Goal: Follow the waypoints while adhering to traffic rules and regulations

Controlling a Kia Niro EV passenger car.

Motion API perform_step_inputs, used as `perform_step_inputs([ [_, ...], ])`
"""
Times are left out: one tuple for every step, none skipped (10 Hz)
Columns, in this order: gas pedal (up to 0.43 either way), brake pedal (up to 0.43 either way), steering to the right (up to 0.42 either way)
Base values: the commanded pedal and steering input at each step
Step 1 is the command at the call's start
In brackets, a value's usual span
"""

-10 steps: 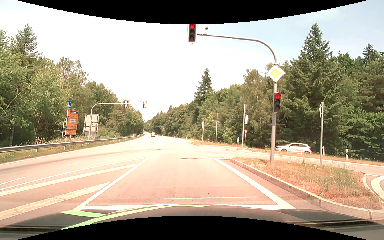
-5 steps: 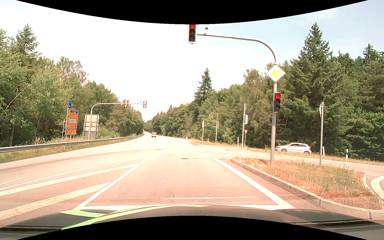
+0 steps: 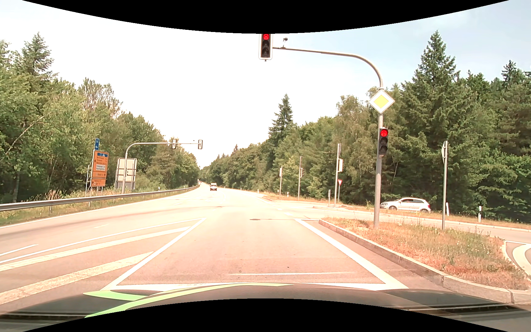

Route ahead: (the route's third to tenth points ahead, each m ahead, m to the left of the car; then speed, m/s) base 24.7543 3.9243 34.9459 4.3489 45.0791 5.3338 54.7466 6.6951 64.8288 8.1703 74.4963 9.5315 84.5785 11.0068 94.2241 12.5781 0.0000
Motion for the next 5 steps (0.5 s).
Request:
perform_step_inputs([
  [0.0,0.262,-0.015],
  [0.0,0.262,-0.014],
  [0.0,0.262,-0.014],
  [0.0,0.262,-0.015],
  [0.0,0.262,-0.014],
])
